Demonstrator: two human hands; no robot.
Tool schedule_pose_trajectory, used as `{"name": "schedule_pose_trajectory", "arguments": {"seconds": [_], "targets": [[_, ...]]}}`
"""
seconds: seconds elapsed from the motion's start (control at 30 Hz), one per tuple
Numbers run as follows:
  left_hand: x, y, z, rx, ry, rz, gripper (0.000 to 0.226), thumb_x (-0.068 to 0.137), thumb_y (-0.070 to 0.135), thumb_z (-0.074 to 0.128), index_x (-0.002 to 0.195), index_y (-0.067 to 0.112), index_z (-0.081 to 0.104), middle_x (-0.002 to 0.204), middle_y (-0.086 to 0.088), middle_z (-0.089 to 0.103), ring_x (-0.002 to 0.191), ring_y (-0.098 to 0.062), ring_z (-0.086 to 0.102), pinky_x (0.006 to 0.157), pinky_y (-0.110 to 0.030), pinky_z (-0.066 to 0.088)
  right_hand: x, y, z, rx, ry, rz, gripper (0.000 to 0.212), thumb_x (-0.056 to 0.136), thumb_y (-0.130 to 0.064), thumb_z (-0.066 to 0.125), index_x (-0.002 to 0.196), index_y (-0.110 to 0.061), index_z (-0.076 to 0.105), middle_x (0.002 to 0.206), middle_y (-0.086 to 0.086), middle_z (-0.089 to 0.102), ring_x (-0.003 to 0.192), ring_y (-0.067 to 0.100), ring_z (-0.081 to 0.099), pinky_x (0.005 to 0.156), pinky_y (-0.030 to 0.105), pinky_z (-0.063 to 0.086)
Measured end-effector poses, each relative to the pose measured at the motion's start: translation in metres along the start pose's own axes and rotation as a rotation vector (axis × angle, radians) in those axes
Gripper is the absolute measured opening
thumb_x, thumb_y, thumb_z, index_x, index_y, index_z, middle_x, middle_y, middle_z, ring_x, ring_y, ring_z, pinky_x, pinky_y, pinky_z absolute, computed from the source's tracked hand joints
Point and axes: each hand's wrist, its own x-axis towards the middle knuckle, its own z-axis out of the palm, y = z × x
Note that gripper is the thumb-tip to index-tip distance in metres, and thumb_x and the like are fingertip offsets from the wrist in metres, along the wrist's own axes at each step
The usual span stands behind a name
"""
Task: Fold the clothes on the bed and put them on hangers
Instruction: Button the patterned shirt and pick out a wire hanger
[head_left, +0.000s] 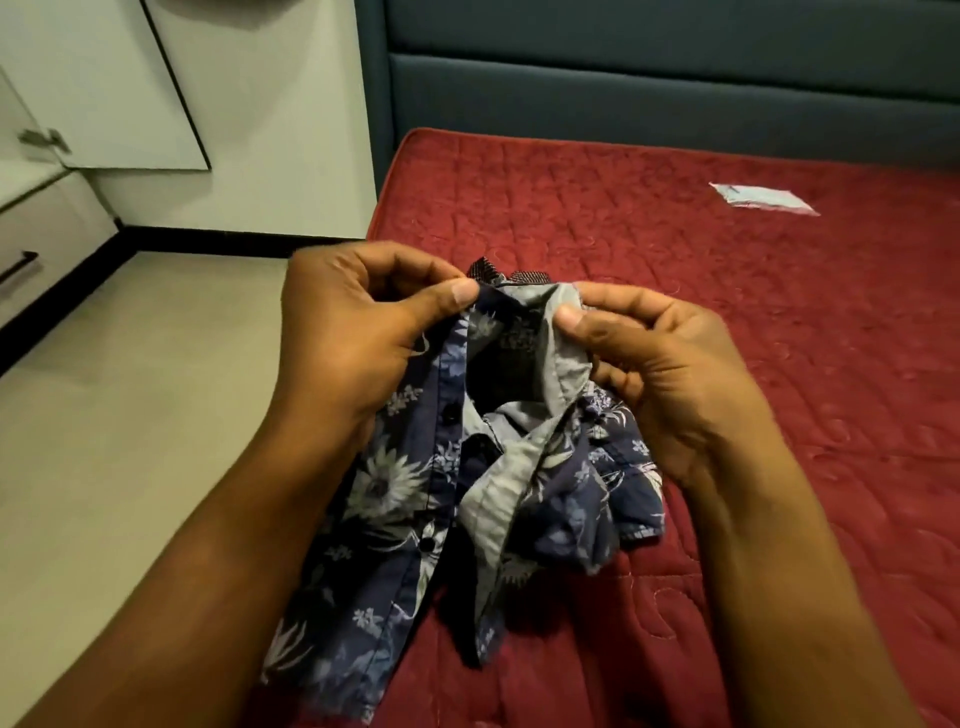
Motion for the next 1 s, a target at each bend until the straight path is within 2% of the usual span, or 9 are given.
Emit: {"name": "schedule_pose_trajectory", "arguments": {"seconds": [0.1, 0.2, 0.3, 0.4, 0.53, 0.67, 0.8, 0.9, 1.0], "targets": [[0.0, -0.021, 0.007, 0.089, -0.04, -0.138, 0.01, 0.077, 0.01, 0.086, 0.083, 0.016, 0.081, 0.08, -0.001, 0.078, 0.077, -0.019, 0.075, 0.078, -0.035, 0.06, 0.004, 0.021, 0.006, -0.262, 0.097, -0.012, 0.037, 0.071, 0.004, 0.087, 0.104, 0.0, 0.07, 0.08, 0.02, 0.075, 0.066, 0.023, 0.069, 0.052, 0.025, 0.053], [-0.003, -0.032, 0.015, 0.044, -0.126, -0.298, 0.01, 0.081, 0.002, 0.081, 0.087, 0.01, 0.08, 0.082, -0.009, 0.078, 0.072, -0.019, 0.069, 0.072, -0.031, 0.057, 0.01, 0.041, 0.013, -0.215, 0.106, 0.073, 0.042, 0.068, 0.007, 0.089, 0.104, 0.0, 0.067, 0.071, 0.013, 0.072, 0.059, 0.021, 0.068, 0.05, 0.026, 0.051], [0.0, -0.03, 0.018, 0.006, -0.142, -0.292, 0.012, 0.08, 0.0, 0.081, 0.091, 0.005, 0.079, 0.082, -0.013, 0.077, 0.07, -0.019, 0.068, 0.064, -0.024, 0.056, 0.015, 0.039, 0.013, -0.099, 0.12, 0.109, 0.048, 0.068, 0.006, 0.088, 0.109, -0.001, 0.065, 0.072, 0.009, 0.075, 0.064, 0.023, 0.068, 0.056, 0.028, 0.049], [0.005, -0.033, 0.016, 0.006, -0.113, -0.309, 0.011, 0.078, 0.002, 0.083, 0.088, 0.007, 0.08, 0.082, -0.013, 0.077, 0.07, -0.022, 0.067, 0.069, -0.033, 0.057, 0.015, 0.031, 0.005, 0.003, 0.142, 0.135, 0.046, 0.069, 0.006, 0.086, 0.107, -0.007, 0.063, 0.08, 0.01, 0.077, 0.067, 0.02, 0.074, 0.057, 0.026, 0.055], [0.003, -0.032, 0.019, 0.017, -0.142, -0.306, 0.011, 0.078, 0.001, 0.083, 0.088, 0.006, 0.08, 0.081, -0.012, 0.077, 0.068, -0.02, 0.067, 0.066, -0.03, 0.056, 0.014, 0.029, -0.001, -0.094, 0.171, 0.125, 0.049, 0.07, 0.005, 0.088, 0.107, -0.007, 0.057, 0.081, 0.015, 0.078, 0.071, 0.021, 0.077, 0.052, 0.02, 0.052], [0.0, -0.034, 0.023, 0.041, -0.161, -0.293, 0.013, 0.078, -0.001, 0.082, 0.091, 0.001, 0.079, 0.083, -0.015, 0.077, 0.067, -0.017, 0.067, 0.064, -0.027, 0.056, 0.014, 0.027, -0.007, -0.111, 0.238, 0.09, 0.053, 0.067, 0.014, 0.086, 0.105, -0.005, 0.055, 0.098, 0.026, 0.074, 0.068, 0.025, 0.076, 0.049, 0.02, 0.051], [-0.001, -0.037, 0.024, 0.028, -0.146, -0.311, 0.018, 0.074, -0.002, 0.084, 0.09, -0.001, 0.077, 0.083, -0.016, 0.076, 0.066, -0.017, 0.068, 0.062, -0.025, 0.057, 0.014, 0.029, -0.003, -0.16, 0.199, -0.001, 0.05, 0.067, 0.012, 0.087, 0.103, -0.005, 0.056, 0.071, 0.016, 0.07, 0.062, 0.03, 0.073, 0.056, 0.036, 0.058], [-0.004, -0.039, 0.026, 0.015, -0.185, -0.346, 0.021, 0.073, -0.001, 0.085, 0.092, -0.002, 0.076, 0.081, -0.017, 0.075, 0.063, -0.017, 0.068, 0.054, -0.022, 0.053, 0.012, 0.039, 0.011, -0.241, 0.143, -0.031, 0.049, 0.066, 0.004, 0.092, 0.101, -0.007, 0.06, 0.074, 0.016, 0.072, 0.071, 0.04, 0.075, 0.063, 0.048, 0.06], [-0.005, -0.04, 0.024, -0.007, -0.202, -0.351, 0.018, 0.072, 0.0, 0.085, 0.088, 0.001, 0.076, 0.076, -0.012, 0.076, 0.062, -0.014, 0.07, 0.054, -0.019, 0.052, 0.012, 0.045, 0.016, -0.248, 0.082, -0.038, 0.045, 0.069, 0.004, 0.09, 0.105, -0.001, 0.064, 0.073, 0.012, 0.072, 0.065, 0.027, 0.072, 0.06, 0.037, 0.06]]}}
